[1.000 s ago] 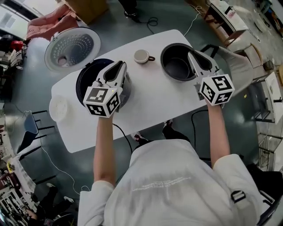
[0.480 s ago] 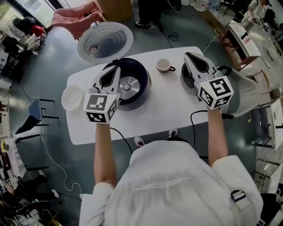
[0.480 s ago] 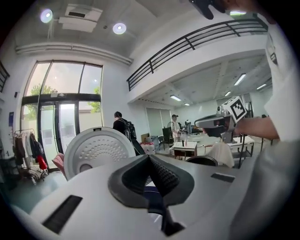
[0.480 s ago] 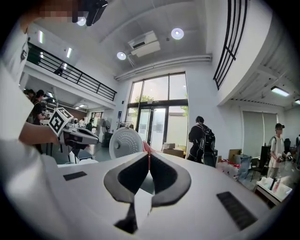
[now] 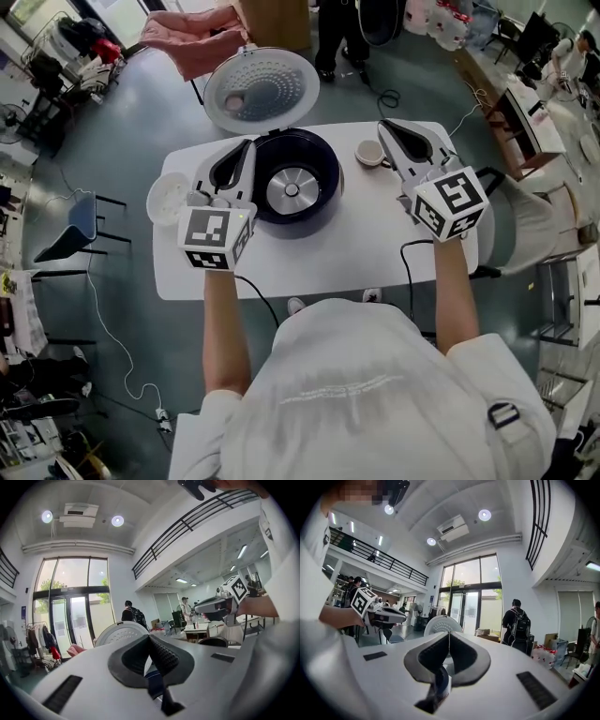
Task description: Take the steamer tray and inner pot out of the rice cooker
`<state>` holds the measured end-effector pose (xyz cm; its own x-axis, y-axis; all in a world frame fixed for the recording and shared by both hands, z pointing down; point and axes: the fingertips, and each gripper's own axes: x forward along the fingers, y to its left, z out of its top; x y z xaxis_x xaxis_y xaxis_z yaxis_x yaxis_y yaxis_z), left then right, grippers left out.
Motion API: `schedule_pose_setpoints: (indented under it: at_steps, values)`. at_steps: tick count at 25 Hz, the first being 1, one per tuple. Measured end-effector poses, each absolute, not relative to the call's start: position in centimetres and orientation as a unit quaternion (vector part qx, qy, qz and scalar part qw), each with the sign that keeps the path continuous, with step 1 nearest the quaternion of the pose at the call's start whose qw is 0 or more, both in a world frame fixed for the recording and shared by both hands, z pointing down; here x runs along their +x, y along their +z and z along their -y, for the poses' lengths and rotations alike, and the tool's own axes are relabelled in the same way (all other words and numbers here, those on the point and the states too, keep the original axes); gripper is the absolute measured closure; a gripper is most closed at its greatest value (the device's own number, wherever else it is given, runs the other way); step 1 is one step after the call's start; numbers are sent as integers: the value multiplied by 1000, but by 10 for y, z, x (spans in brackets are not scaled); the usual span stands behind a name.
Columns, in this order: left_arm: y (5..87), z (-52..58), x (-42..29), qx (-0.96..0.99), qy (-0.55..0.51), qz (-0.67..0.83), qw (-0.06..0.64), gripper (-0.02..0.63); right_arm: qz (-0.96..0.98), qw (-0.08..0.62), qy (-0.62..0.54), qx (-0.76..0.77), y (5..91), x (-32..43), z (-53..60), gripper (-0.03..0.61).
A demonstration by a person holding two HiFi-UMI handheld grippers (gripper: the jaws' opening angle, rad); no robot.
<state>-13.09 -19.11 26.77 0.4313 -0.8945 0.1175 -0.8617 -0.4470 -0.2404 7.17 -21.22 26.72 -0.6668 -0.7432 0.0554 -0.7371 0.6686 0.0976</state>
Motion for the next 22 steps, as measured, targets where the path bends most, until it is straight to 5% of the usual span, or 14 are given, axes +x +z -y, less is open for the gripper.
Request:
schedule_pose_setpoints:
  at_steps: [22]
  values:
    - [250,177,-160,-823,-110,-547,103,598,919,63,-52,387,268,29,207,552]
